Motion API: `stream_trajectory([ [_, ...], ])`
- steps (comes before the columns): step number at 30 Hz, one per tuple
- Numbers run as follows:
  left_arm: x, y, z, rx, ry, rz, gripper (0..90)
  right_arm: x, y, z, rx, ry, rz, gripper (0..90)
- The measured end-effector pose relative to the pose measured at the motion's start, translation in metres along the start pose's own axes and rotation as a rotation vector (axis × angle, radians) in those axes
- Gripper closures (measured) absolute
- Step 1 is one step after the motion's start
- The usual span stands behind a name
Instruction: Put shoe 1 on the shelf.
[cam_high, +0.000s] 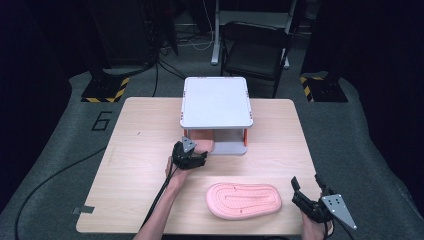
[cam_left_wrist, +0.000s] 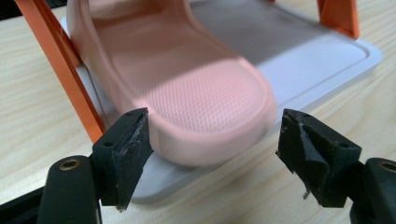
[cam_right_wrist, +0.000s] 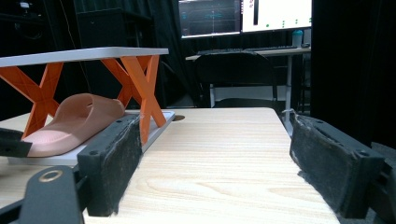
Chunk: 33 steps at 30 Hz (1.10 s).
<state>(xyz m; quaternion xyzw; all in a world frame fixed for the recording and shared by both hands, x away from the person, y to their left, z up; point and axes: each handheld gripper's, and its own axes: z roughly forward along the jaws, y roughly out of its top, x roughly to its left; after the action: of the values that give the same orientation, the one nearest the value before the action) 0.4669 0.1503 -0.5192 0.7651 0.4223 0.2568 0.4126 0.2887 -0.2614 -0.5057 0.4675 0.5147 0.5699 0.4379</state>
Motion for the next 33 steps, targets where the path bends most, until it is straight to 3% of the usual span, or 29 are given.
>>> stream_trajectory([
  [3,0.004,-0.001,0.003,-0.001,-0.012,-0.020,24.6,0.000,0.000,-0.001,-0.001,-0.002,0.001,16.6],
  [10,0.003,0.000,-0.001,-0.007,-0.024,-0.022,26.0,-0.001,0.000,0.000,-0.001,-0.006,0.003,16.6],
  [12,0.004,-0.002,-0.012,-0.080,-0.070,-0.106,24.1,0.000,0.000,0.000,-0.003,-0.002,0.000,16.6],
  [16,0.013,-0.001,-0.039,-0.180,-0.096,-0.129,22.2,0.000,0.000,0.000,0.007,0.004,0.001,16.3],
  [20,0.024,-0.005,-0.067,-0.234,-0.130,-0.128,21.0,0.001,-0.001,0.000,0.019,0.001,0.002,16.0],
  [22,0.027,-0.008,-0.073,-0.250,-0.129,-0.115,21.2,0.001,-0.001,0.000,0.021,0.002,0.001,16.0],
  [23,0.032,-0.014,-0.085,-0.268,-0.119,-0.106,22.1,0.001,-0.001,0.000,0.020,0.001,0.001,16.0],
  [25,0.040,-0.020,-0.094,-0.267,-0.098,-0.094,24.0,0.001,-0.001,0.000,0.017,0.002,0.001,16.0],
  [29,0.055,-0.035,-0.114,-0.301,-0.068,-0.155,24.0,0.001,-0.001,0.000,0.016,0.000,0.004,16.0],
  [33,0.069,-0.053,-0.130,-0.325,-0.056,-0.188,22.4,0.002,-0.001,0.001,0.022,-0.003,0.011,15.7],
])
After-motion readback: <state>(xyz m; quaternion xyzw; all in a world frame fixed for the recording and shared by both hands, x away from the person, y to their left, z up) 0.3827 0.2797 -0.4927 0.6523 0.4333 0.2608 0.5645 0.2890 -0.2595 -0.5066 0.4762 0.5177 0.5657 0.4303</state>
